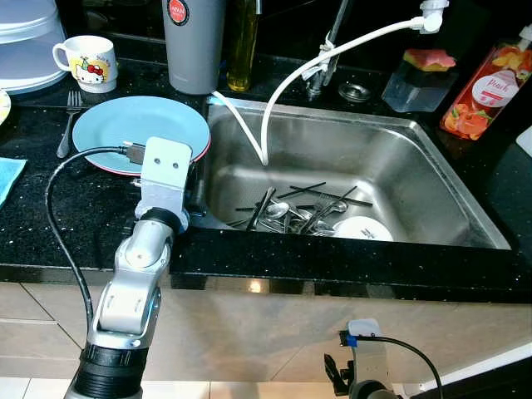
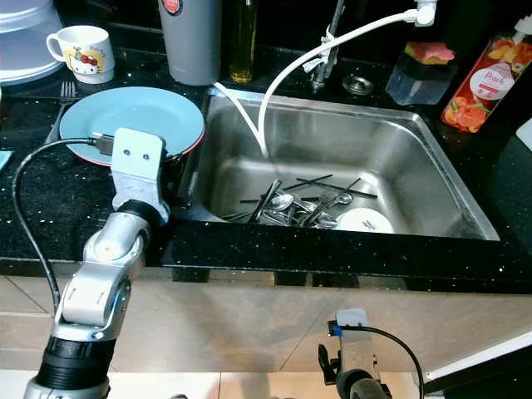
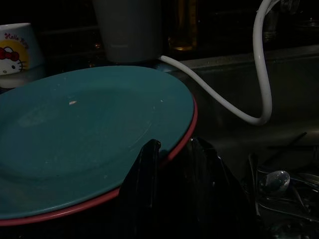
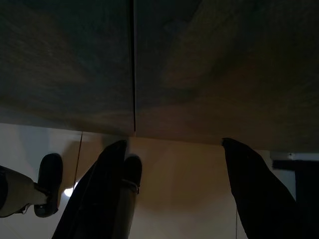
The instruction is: Kitchen organization
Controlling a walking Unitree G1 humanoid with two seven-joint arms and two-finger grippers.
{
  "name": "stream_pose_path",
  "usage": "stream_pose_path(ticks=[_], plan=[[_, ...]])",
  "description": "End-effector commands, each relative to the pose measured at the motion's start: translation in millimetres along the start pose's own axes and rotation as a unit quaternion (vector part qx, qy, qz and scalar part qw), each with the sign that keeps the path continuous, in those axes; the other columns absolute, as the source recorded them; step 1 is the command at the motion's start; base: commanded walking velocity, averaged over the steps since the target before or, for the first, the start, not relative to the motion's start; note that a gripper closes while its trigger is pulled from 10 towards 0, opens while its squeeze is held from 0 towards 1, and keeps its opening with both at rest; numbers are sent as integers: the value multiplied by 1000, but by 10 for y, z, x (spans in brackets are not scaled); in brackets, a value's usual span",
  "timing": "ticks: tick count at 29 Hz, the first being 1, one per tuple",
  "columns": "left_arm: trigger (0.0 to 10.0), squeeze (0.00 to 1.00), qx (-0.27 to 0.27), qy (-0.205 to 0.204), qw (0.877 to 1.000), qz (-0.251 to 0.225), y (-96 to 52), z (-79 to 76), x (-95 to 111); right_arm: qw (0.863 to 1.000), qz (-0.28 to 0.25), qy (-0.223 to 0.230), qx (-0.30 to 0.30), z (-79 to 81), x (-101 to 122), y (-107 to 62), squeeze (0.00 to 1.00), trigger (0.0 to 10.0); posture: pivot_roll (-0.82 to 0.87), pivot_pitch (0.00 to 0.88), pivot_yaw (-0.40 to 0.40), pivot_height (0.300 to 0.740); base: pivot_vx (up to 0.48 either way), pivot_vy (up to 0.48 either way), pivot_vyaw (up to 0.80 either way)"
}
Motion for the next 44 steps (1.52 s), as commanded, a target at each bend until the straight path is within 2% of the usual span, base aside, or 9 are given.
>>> stream_pose_path(ticks=[1,12,38,44], plan=[[10000,0,-11,-8,1000,-5,5,-63,23,1000,12,4,-2,-11,-84,-15,0,10000,184,98,-123,740,0,0,0],[10000,0,-16,0,999,-38,44,-79,188,1000,10,3,-2,-15,-75,-1,0,10000,186,90,-126,740,0,0,0],[10000,0,-9,-6,999,-33,35,-51,147,1000,4,1,-2,-27,-24,-12,0,10000,185,89,-129,740,0,0,0],[10000,0,-22,8,997,-73,65,-106,334,1000,5,2,-2,-12,-27,-17,0,10000,182,94,-126,740,0,0,0]])
Point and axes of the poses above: a point about 5 cm out from each wrist's last joint towards the gripper, its own y axis pointing out of the wrist towards the gripper, its own x axis along the axis of the wrist's last joint, z = x × y, the point moved 4 cm from there along y, pointing out of the wrist towards the gripper, and after that the axes turned 15 degrees about -y, right-handed, at the moved point
